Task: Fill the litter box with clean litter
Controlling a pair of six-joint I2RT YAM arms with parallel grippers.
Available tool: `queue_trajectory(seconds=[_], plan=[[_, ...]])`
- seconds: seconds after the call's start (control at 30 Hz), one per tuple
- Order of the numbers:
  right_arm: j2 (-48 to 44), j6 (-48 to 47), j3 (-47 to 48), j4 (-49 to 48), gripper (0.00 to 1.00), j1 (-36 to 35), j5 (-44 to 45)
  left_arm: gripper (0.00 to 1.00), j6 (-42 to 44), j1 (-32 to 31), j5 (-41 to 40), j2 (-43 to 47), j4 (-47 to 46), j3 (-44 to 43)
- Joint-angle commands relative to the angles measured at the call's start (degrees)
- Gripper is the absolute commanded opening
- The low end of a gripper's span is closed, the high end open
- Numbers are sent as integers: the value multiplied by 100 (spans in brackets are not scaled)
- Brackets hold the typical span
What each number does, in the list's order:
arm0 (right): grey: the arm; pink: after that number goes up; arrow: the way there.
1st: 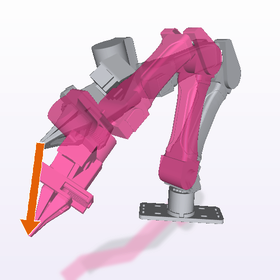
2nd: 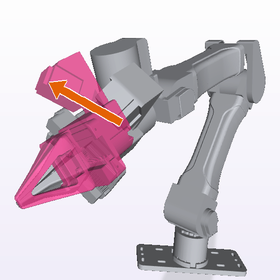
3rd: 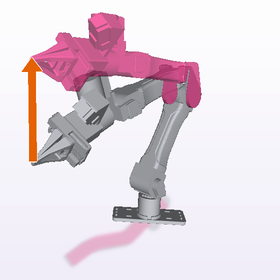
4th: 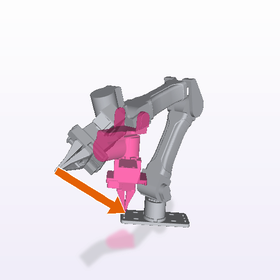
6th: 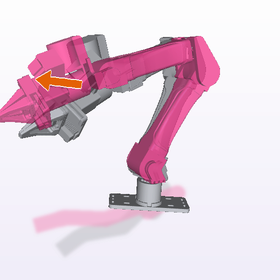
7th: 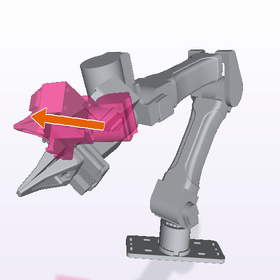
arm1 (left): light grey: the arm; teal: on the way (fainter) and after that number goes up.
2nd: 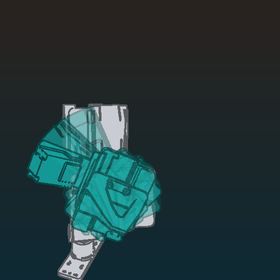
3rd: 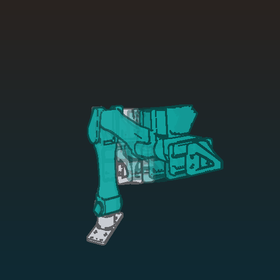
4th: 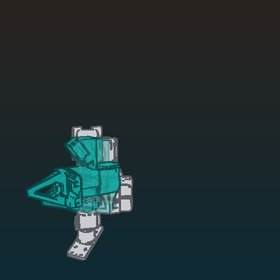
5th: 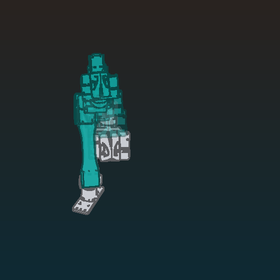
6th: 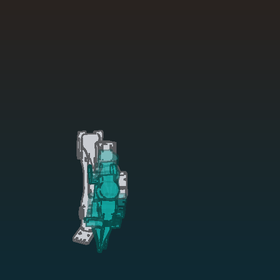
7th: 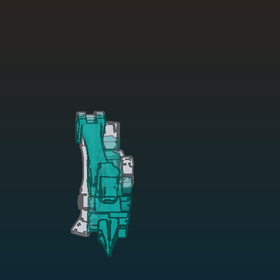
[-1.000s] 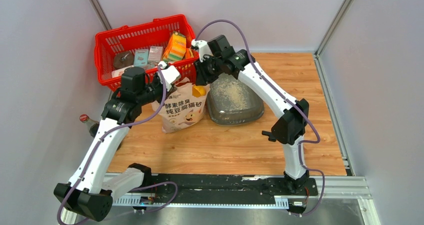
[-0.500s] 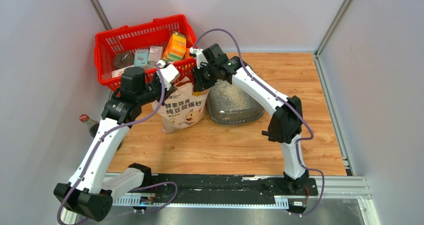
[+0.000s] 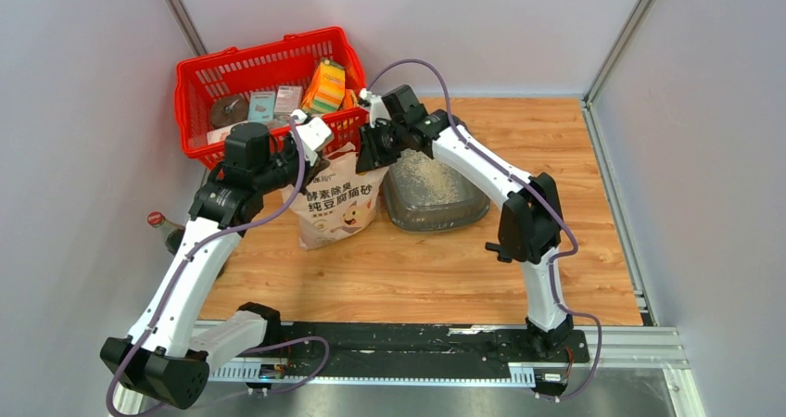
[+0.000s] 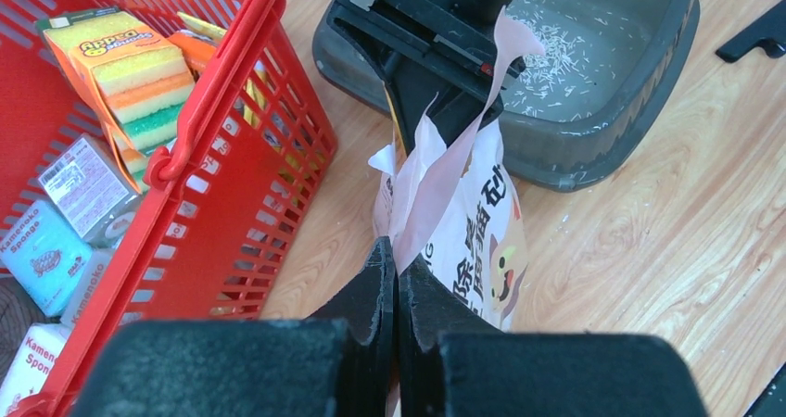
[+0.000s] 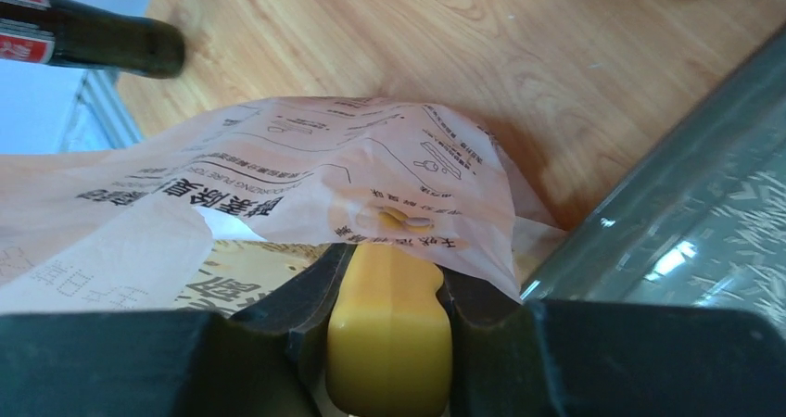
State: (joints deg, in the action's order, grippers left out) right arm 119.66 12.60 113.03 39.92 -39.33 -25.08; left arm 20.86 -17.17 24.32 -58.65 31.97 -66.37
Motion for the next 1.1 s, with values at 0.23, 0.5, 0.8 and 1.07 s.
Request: queue_trajectory(seconds=[0.23,0.5,0.8,1.07], plan=[[515,1200,-211,-502,0,127,-2263,0,277,-32,390,56,-780,-473],[506,1868,-185,-1153,0,619,-3274,0,867,-32,284,-67,-490,-710],[164,3099,-765,-1962,0,1401,-3653,0,1473,-32,205,-401,-472,-1334],[-302,3214,-924,-1910,0,1674,-3495,0,2009,-32,354,-630,-419,-1897]])
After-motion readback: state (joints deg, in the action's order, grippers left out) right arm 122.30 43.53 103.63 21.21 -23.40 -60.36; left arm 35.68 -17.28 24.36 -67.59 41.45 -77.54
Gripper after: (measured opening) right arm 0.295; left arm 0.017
